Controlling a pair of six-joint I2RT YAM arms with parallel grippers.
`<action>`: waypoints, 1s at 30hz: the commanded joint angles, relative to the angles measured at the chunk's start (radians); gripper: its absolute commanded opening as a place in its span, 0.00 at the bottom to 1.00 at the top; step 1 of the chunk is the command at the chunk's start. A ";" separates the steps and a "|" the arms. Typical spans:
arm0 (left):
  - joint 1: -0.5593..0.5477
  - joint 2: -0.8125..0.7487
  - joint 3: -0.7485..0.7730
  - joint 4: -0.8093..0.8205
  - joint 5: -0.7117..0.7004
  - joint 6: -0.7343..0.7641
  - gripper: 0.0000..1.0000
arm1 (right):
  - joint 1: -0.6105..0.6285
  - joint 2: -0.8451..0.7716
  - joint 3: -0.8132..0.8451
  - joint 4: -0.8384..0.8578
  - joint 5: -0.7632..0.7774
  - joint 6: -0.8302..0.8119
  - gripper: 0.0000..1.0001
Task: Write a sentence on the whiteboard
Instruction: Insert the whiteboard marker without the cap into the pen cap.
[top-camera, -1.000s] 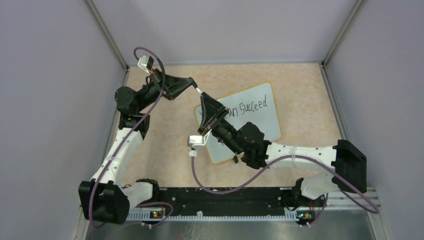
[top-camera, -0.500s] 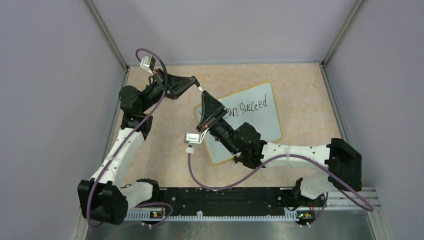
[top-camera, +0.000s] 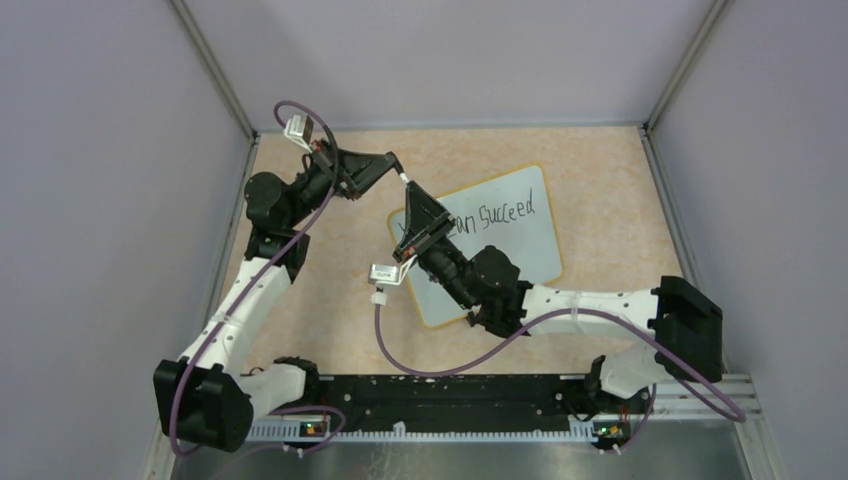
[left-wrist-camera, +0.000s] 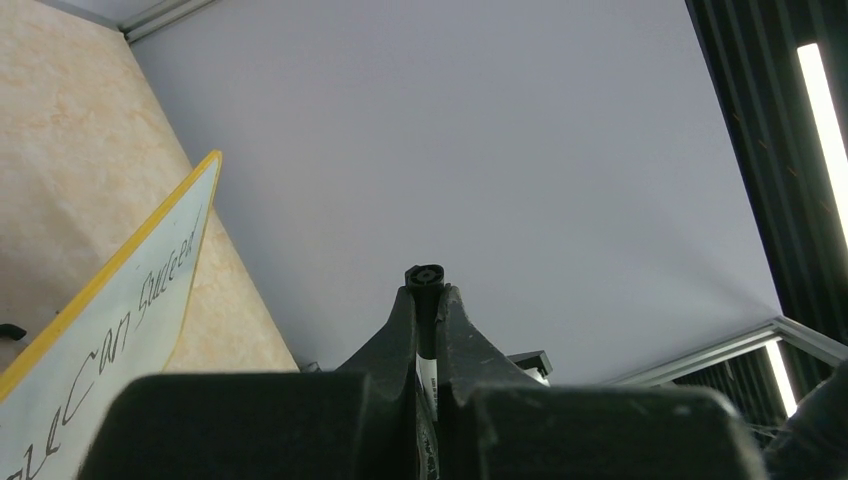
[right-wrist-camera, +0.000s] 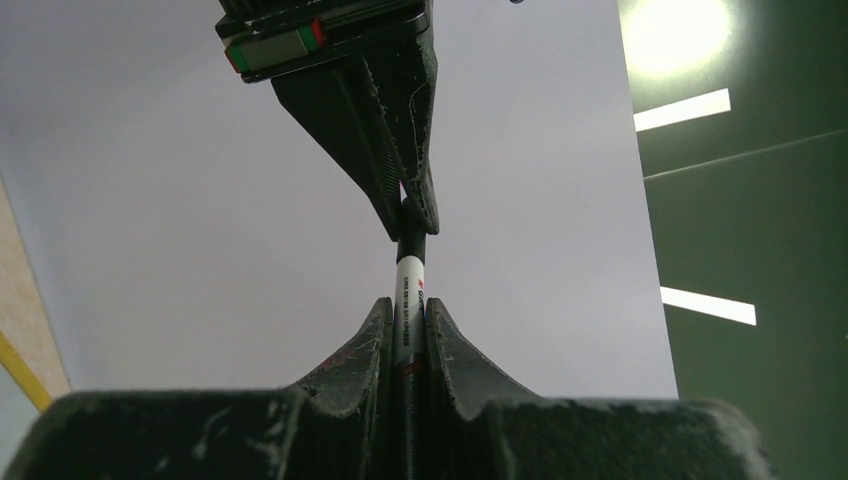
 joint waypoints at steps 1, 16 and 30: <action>-0.083 -0.033 -0.040 -0.053 0.237 0.071 0.00 | -0.003 0.006 0.056 0.057 -0.087 -0.024 0.00; -0.097 -0.050 -0.049 -0.032 0.254 0.092 0.00 | -0.050 -0.006 0.021 0.094 -0.119 -0.068 0.00; -0.028 0.022 0.170 -0.074 0.258 0.182 0.14 | -0.069 -0.043 -0.046 0.146 -0.147 -0.142 0.00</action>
